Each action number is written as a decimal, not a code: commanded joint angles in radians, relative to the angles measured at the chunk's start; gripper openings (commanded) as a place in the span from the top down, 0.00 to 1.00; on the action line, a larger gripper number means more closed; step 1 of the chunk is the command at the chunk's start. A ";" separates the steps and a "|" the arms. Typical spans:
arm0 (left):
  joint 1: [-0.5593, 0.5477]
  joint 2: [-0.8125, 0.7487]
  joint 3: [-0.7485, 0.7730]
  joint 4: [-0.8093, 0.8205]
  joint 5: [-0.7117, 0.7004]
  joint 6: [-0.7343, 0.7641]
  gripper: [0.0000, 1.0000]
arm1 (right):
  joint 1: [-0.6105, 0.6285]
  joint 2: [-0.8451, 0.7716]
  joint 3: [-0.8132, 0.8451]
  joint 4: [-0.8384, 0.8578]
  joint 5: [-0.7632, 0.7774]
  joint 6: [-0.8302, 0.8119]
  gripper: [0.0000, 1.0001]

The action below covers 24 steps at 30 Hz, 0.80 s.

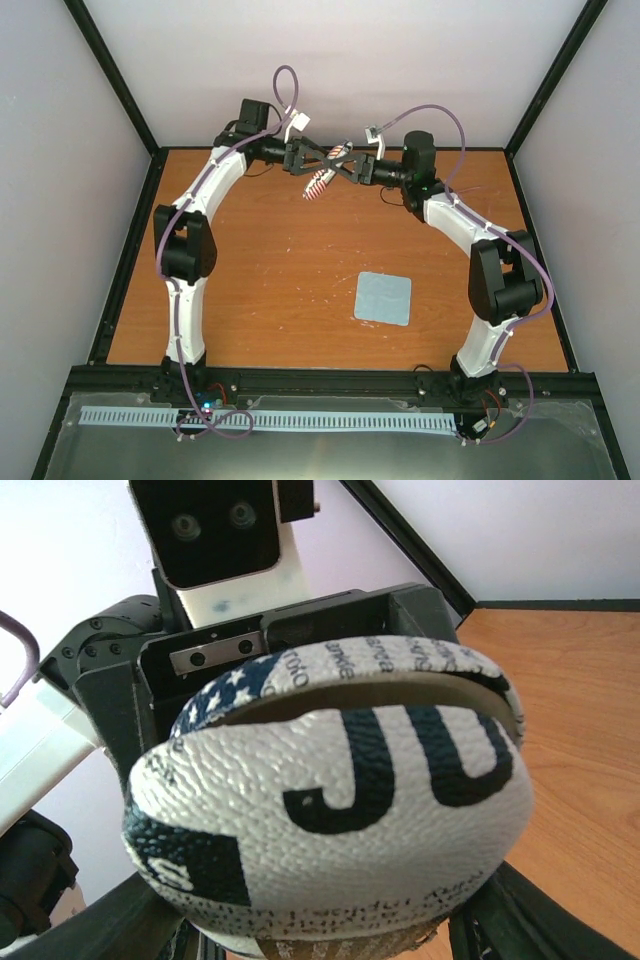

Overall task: Organize the sunglasses
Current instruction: Open the sunglasses case.

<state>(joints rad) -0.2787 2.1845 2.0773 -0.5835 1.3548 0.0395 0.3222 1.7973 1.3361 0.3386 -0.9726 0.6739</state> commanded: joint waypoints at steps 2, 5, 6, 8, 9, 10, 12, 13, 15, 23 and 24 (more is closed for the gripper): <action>-0.020 0.025 0.060 -0.134 -0.102 0.153 0.04 | 0.012 -0.032 0.034 0.038 -0.051 -0.001 0.65; -0.020 0.036 0.064 -0.161 -0.113 0.183 0.05 | 0.012 -0.043 0.033 0.027 -0.068 -0.006 0.65; -0.019 0.040 0.063 -0.169 -0.116 0.193 0.06 | 0.012 -0.047 0.032 0.023 -0.075 -0.005 0.66; -0.015 0.049 0.064 -0.179 -0.121 0.212 0.07 | 0.011 -0.057 0.028 0.019 -0.092 -0.003 0.66; -0.013 0.054 0.064 -0.184 -0.122 0.217 0.07 | 0.011 -0.061 0.026 0.014 -0.097 -0.004 0.66; -0.008 0.057 0.065 -0.187 -0.122 0.221 0.08 | 0.011 -0.067 0.022 0.001 -0.100 -0.010 0.66; 0.000 0.064 0.071 -0.200 -0.118 0.232 0.09 | 0.010 -0.078 0.018 -0.030 -0.093 -0.031 0.66; 0.004 0.066 0.074 -0.208 -0.115 0.240 0.09 | 0.011 -0.085 0.014 -0.043 -0.088 -0.041 0.67; 0.013 0.063 0.072 -0.224 -0.110 0.259 0.10 | 0.010 -0.090 0.006 -0.051 -0.078 -0.047 0.67; 0.032 0.062 0.059 -0.260 -0.113 0.309 0.13 | 0.011 -0.080 0.018 0.003 -0.100 0.002 0.67; 0.032 0.061 0.055 -0.259 -0.115 0.312 0.13 | 0.011 -0.079 0.021 0.001 -0.104 0.003 0.67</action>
<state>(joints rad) -0.2687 2.2086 2.1220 -0.8165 1.3136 0.2924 0.3195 1.7897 1.3323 0.2375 -0.9817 0.6571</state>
